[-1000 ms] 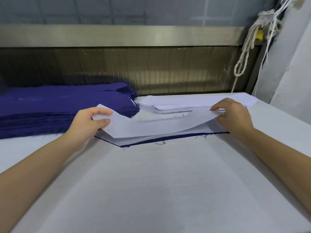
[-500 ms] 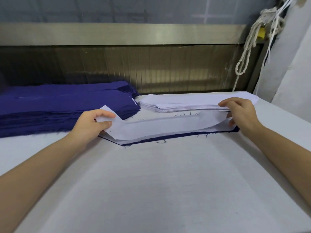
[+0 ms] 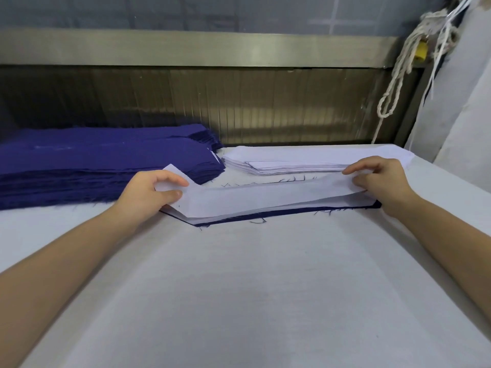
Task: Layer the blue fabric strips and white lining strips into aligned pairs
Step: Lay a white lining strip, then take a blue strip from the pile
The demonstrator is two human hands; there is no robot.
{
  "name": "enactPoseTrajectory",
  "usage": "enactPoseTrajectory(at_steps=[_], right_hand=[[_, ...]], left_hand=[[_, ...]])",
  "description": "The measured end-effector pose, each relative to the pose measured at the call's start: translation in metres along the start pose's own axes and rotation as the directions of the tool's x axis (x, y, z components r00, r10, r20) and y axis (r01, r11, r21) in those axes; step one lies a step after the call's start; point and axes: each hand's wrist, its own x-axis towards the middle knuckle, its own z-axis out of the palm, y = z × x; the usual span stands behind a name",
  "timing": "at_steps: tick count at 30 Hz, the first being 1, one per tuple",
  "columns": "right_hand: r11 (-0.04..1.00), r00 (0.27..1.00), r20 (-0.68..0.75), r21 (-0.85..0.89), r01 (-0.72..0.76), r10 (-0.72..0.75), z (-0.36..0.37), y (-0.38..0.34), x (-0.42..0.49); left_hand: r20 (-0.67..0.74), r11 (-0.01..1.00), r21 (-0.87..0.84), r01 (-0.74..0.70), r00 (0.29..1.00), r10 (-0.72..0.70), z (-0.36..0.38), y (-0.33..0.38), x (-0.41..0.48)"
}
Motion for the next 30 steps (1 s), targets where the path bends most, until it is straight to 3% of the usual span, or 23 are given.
enactPoseTrajectory(at_steps=[6, 11, 17, 25, 30], right_hand=[[1.0, 0.999, -0.046, -0.017, -0.021, 0.02, -0.0035, -0.0026, 0.0039], [0.987, 0.997, 0.054, -0.153, -0.05, 0.059, -0.0036, 0.0006, 0.0039], [0.975, 0.997, 0.043, -0.213, -0.057, 0.067, -0.0046, 0.0023, 0.0041], [0.97, 0.995, -0.037, -0.231, 0.082, -0.093, -0.0045, -0.0062, -0.0006], [0.964, 0.994, -0.038, -0.252, 0.09, -0.103, -0.0053, -0.0045, 0.0006]], left_hand=[[0.02, 1.0, 0.018, -0.02, 1.0, 0.02, -0.0012, -0.0018, 0.0002], [0.046, 0.994, 0.099, -0.05, 0.998, 0.045, 0.0021, -0.0015, 0.0005], [0.05, 0.988, 0.144, -0.063, 0.997, 0.056, 0.001, -0.0005, 0.0], [0.054, 0.959, 0.257, -0.119, 0.993, 0.108, -0.0002, -0.0015, 0.0007], [0.049, 0.956, 0.268, -0.122, 0.992, 0.112, -0.0008, -0.0013, 0.001]])
